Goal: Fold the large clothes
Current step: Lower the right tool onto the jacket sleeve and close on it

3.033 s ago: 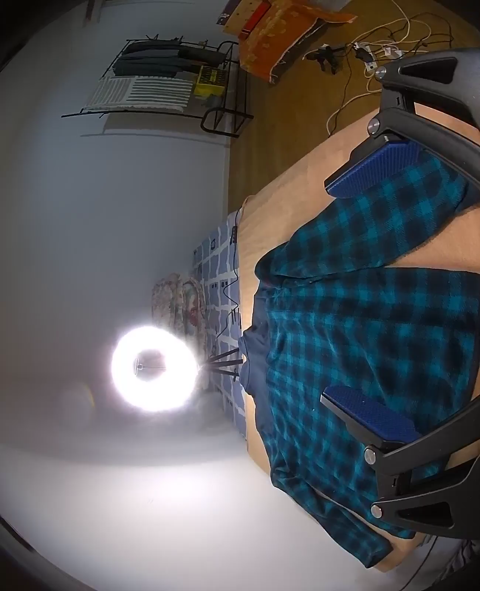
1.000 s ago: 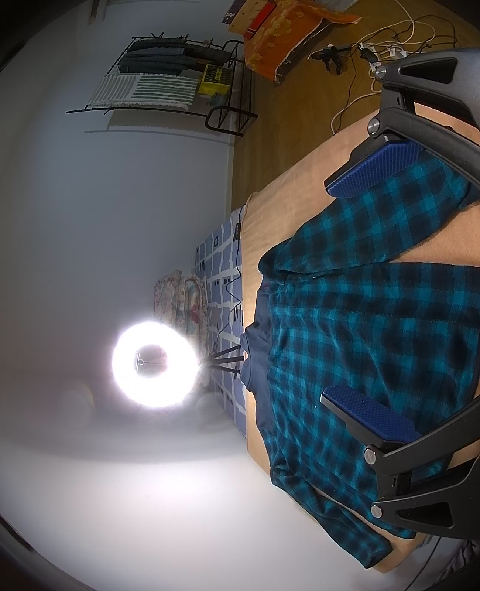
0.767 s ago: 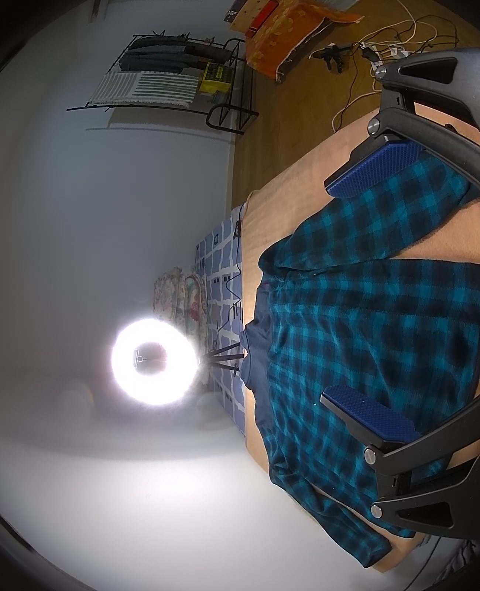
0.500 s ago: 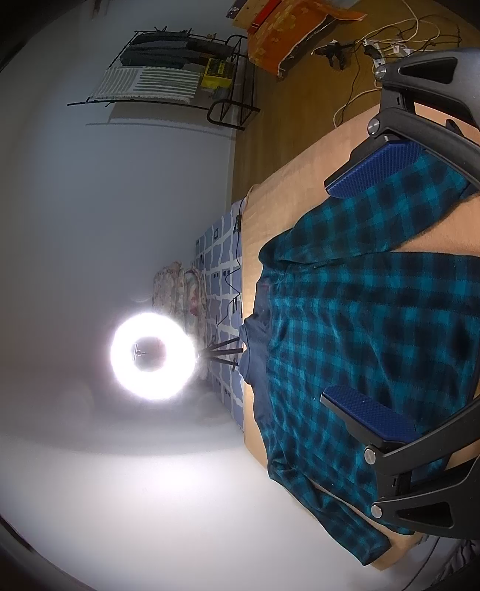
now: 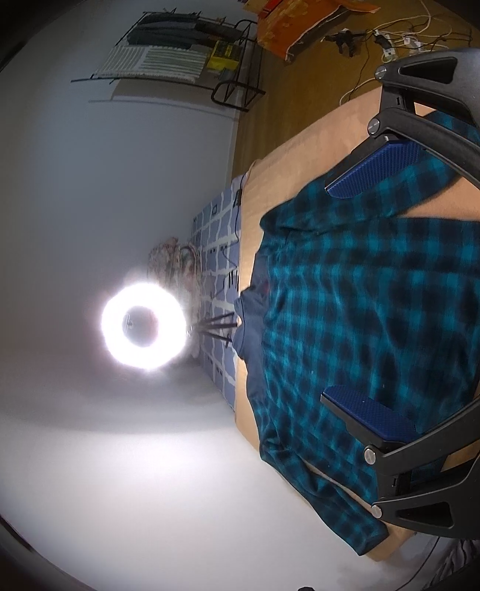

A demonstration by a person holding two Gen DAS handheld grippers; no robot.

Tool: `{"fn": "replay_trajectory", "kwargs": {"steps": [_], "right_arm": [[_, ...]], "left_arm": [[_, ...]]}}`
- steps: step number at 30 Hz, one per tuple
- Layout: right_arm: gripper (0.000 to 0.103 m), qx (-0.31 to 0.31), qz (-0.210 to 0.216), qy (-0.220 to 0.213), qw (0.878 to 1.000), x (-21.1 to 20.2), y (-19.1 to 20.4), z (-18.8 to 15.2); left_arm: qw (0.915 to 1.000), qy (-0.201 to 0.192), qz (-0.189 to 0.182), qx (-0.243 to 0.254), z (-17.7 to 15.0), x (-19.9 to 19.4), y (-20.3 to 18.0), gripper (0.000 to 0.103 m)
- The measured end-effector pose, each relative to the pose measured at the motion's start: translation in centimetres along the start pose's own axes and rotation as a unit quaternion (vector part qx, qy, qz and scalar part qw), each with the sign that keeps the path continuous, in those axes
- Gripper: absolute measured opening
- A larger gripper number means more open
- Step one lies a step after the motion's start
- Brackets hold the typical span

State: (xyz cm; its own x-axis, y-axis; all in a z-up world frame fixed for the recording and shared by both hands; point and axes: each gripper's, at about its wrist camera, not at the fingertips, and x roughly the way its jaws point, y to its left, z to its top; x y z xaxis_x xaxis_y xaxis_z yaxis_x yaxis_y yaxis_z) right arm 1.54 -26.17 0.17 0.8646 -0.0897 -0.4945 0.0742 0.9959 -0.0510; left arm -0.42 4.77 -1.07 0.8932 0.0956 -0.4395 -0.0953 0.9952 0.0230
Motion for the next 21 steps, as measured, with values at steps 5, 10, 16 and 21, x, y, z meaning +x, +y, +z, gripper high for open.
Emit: {"fn": "replay_trajectory", "kwargs": {"steps": [5, 10, 16, 21], "right_arm": [[0.103, -0.015, 0.012, 0.002, 1.000, 1.0, 2.9, 0.9], [0.103, -0.029, 0.030, 0.001, 0.999, 2.0, 6.0, 1.8], [0.103, -0.046, 0.048, 0.002, 0.998, 2.9, 8.5, 2.1], [0.103, -0.048, 0.065, 0.011, 0.997, 3.7, 9.7, 2.1]], "left_arm": [[0.9999, 0.002, 0.010, -0.002, -0.7, 0.4, 1.2, 0.103], [0.9998, 0.000, 0.021, 0.001, -1.4, 0.1, 2.0, 0.103], [0.9995, 0.005, 0.031, -0.008, -2.3, 0.3, 3.0, 0.103], [0.9990, 0.021, 0.038, -0.007, -3.7, 0.9, 3.7, 0.103]]}}
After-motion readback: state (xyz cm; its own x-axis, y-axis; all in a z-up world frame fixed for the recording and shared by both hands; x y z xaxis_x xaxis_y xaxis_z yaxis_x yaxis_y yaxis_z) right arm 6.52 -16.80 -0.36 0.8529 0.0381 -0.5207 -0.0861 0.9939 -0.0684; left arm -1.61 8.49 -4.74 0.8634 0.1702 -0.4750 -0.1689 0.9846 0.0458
